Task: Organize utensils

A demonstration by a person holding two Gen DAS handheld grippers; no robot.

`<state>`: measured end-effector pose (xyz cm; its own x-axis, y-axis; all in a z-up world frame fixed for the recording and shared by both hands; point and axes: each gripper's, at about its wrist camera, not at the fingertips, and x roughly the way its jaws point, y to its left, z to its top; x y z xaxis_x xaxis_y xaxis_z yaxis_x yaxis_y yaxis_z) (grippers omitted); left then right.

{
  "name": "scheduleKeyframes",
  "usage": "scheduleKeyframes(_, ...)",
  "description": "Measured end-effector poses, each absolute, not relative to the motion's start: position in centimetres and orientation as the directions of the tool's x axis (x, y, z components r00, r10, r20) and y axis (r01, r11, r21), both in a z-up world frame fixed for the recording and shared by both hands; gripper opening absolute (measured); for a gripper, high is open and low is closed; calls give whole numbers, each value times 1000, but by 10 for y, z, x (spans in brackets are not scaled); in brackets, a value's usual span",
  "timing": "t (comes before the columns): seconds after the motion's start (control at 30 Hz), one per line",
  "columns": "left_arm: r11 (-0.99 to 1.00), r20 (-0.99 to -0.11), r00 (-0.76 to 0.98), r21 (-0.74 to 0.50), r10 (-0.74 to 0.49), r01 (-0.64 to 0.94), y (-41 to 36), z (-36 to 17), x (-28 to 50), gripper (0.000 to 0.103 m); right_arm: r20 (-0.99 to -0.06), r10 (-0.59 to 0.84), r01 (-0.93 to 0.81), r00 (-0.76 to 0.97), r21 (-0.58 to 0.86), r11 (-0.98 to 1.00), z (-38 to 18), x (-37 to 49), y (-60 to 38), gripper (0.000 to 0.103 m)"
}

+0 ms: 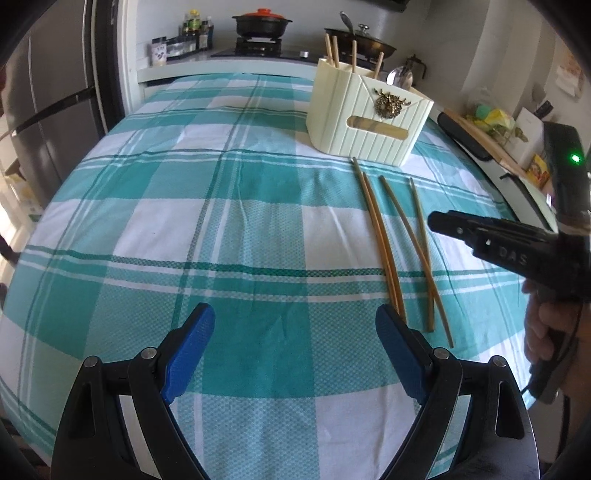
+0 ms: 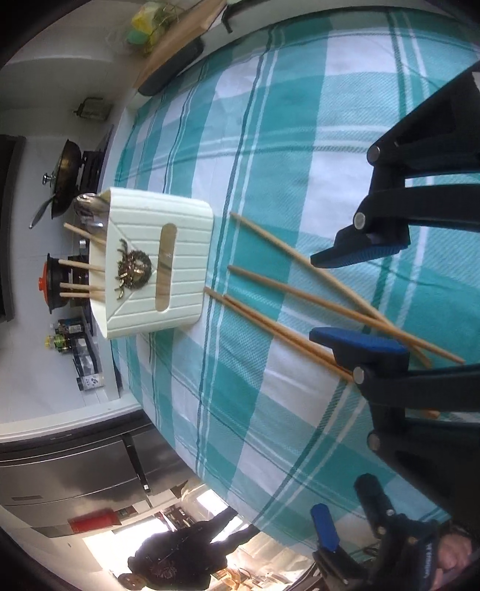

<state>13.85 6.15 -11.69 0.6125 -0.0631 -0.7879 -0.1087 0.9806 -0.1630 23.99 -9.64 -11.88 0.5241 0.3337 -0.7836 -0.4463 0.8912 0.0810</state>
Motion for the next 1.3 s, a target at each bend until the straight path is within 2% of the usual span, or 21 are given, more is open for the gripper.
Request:
scheduleKeyframes(0.1, 980, -786, 615, -158, -52, -120, 66, -117, 136, 90, -817, 303, -434, 491, 72, 898, -135, 262, -87, 26)
scheduleKeyframes(0.27, 980, -792, 610, -149, -38, -133, 69, -121, 136, 90, -842, 239, -435, 484, 5, 900, -155, 277, -74, 25)
scheduleKeyframes(0.33, 980, -797, 603, -147, -38, -133, 68, -124, 138, 90, -842, 202, -427, 500, -37, 903, -155, 277, -71, 13)
scheduleKeyframes(0.43, 982, -802, 596, -144, -43, -123, 65, -128, 140, 90, -837, 212, -412, 505, -18, 911, -152, 275, -72, 6)
scheduleKeyframes(0.7, 987, -809, 586, -133, -54, -93, 56, -133, 149, 90, -772, 289, -340, 567, 99, 935, -111, 245, -118, 6)
scheduleKeyframes(0.9, 990, -805, 587, -135, -89, -34, 41, -133, 183, 90, -799, 142, -270, 585, -26, 963, -116, 228, -161, 6)
scheduleKeyframes(1.07, 994, -804, 589, -107, -88, 2, 25, -133, 214, 90, -800, 84, -203, 594, -48, 978, -129, 220, -188, 7)
scheduleKeyframes(1.1, 995, -804, 589, -101, -87, 9, 23, -133, 218, 90, -797, 79, -197, 599, -51, 979, -129, 218, -190, 11)
scheduleKeyframes(1.2, 997, -804, 590, -77, -77, 25, 16, -135, 223, 90, -766, 85, -180, 637, -41, 983, -124, 205, -196, 40)
scheduleKeyframes(1.3, 998, -808, 585, -58, -64, 28, 13, -138, 225, 90, -742, 88, -157, 665, -23, 987, -116, 193, -202, 42)
